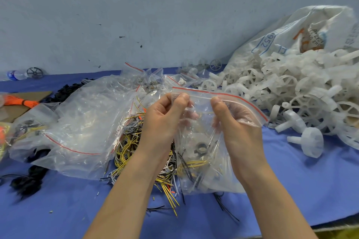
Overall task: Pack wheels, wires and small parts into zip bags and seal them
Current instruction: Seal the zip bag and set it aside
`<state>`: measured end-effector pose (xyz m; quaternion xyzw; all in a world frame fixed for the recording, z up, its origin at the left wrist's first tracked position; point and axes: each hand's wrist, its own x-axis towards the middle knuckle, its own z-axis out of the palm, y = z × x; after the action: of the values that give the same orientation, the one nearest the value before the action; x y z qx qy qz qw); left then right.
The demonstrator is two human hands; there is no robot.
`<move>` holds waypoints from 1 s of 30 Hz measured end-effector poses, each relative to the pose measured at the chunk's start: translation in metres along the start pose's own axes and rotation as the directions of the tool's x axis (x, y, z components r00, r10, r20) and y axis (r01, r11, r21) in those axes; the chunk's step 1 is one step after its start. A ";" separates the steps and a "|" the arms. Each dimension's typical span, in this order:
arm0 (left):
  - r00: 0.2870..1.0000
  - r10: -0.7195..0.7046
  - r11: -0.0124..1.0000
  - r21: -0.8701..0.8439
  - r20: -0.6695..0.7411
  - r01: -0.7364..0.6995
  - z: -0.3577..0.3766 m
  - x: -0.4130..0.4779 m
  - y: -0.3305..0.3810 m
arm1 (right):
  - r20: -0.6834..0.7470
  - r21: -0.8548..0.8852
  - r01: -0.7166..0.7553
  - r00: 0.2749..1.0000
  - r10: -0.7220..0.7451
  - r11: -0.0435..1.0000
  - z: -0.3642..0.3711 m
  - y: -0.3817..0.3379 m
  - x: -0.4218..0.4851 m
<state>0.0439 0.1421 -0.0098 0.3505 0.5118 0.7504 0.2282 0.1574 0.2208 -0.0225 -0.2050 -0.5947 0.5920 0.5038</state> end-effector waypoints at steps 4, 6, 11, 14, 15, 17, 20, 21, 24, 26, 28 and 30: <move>0.999 0.028 1.000 -0.002 -0.046 -0.028 -0.005 0.002 0.000 | -0.028 -0.002 -0.052 0.998 0.052 0.999 -0.002 0.001 0.000; 0.998 0.042 0.999 -0.016 -0.042 -0.042 -0.006 0.003 0.000 | -0.029 -0.012 -0.056 0.998 0.056 0.998 -0.002 0.001 0.001; 0.998 0.043 0.999 -0.013 -0.038 -0.043 -0.006 0.003 0.000 | -0.030 -0.011 -0.041 0.999 0.040 0.999 -0.003 0.002 0.001; 0.998 0.045 0.999 -0.017 -0.045 -0.046 -0.007 0.003 0.001 | -0.034 -0.020 -0.034 0.999 0.033 0.999 -0.003 0.000 0.001; 0.997 0.055 0.998 -0.014 -0.051 -0.056 -0.007 0.004 0.001 | -0.023 -0.027 -0.022 1.000 0.021 0.999 -0.003 0.000 0.002; 0.993 0.083 0.997 0.012 -0.086 -0.082 -0.006 0.004 0.002 | -0.050 -0.017 0.014 0.999 -0.015 1.000 0.000 -0.002 0.002; 0.977 0.133 0.990 0.078 -0.166 -0.121 -0.006 0.005 0.001 | -0.270 -0.137 0.085 0.955 -0.120 0.987 0.002 -0.010 0.000; 0.972 0.153 0.985 0.109 -0.178 -0.135 -0.005 0.005 0.000 | -0.346 -0.282 0.175 0.899 -0.270 0.943 -0.001 -0.015 -0.001; 0.967 0.214 0.963 0.199 -0.142 -0.184 0.001 0.004 0.000 | -0.109 -0.719 0.445 0.686 -0.719 0.533 0.000 -0.040 -0.002; 0.964 0.252 0.947 0.226 -0.079 -0.229 0.007 0.002 0.001 | 0.110 -0.784 0.474 0.741 -0.662 0.401 0.006 -0.053 0.003; 0.957 0.289 0.932 0.236 -0.030 -0.274 0.010 -0.001 0.002 | 0.227 -0.785 0.437 0.862 -0.453 0.439 0.010 -0.059 0.004; 0.949 0.316 0.917 0.257 0.004 -0.306 0.010 -0.004 0.003 | 0.265 -0.763 0.384 0.919 -0.290 0.520 0.011 -0.059 0.003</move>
<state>0.0539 0.1442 -0.0055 0.4394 0.5458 0.7117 0.0494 0.1678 0.2048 0.0347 -0.2591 -0.8500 0.1604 0.4298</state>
